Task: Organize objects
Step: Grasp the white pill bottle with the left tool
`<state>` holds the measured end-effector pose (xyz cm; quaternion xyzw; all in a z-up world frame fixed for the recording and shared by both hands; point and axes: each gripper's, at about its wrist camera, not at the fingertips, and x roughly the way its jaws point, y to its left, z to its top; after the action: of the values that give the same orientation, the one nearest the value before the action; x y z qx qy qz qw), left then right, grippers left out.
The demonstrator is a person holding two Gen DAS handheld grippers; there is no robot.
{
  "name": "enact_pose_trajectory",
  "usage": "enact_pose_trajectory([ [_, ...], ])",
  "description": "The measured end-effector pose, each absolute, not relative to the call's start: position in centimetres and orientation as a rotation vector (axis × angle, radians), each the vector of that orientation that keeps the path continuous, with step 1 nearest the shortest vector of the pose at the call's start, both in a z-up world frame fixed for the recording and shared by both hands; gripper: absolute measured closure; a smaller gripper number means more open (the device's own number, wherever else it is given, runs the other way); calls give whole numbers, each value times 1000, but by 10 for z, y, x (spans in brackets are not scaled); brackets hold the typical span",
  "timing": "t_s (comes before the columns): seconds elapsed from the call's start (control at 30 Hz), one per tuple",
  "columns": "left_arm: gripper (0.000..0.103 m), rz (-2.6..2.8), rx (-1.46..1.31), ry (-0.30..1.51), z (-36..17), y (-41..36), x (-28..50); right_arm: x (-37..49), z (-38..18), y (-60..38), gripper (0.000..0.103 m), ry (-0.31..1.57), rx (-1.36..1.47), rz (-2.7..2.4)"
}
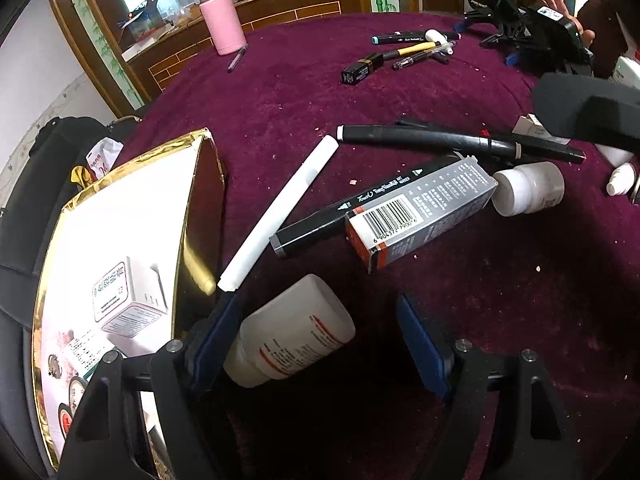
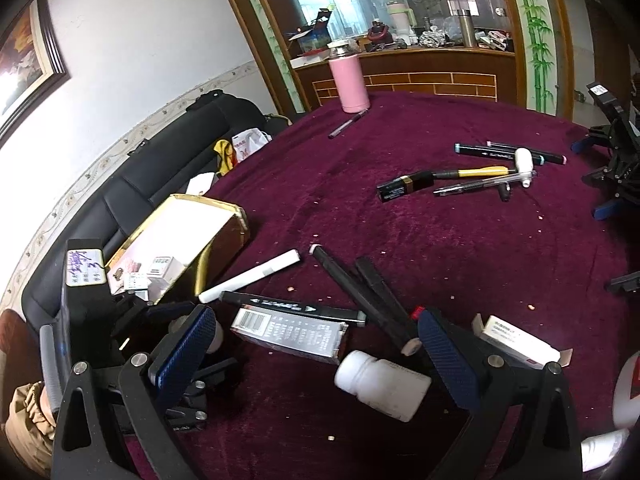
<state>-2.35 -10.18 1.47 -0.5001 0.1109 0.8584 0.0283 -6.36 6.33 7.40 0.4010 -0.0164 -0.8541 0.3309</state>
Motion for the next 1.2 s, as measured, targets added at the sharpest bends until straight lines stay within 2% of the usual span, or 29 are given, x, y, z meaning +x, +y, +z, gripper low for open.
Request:
enact_pose_trajectory([
  [0.1,27,2637,-1552,314,15,-105,-25,-70,71,71,0,-65,1077,-2249],
  [0.2,53,2629,-1575,296,13,-108,-27,-75,70,77,0,-95,1094,-2260],
  [0.4,55,2530,-1524,159,20,-96,-16,-75,76,85,0,-112,1075,-2267],
  [0.53,65,2442,-1476,67,18,-75,-7,-77,77,88,0,-119,1076,-2274],
  [0.7,64,2447,-1433,99,22,-63,0,-81,76,93,0,-117,1097,-2276],
  [0.83,44,2494,-1397,100,35,-75,12,-85,72,98,0,-109,1129,-2283],
  [1.0,43,2522,-1409,-24,42,-89,23,-98,63,114,0,-216,1158,-2321],
  [1.2,43,2533,-1480,-171,30,-99,45,-95,66,110,0,-189,1136,-2334],
])
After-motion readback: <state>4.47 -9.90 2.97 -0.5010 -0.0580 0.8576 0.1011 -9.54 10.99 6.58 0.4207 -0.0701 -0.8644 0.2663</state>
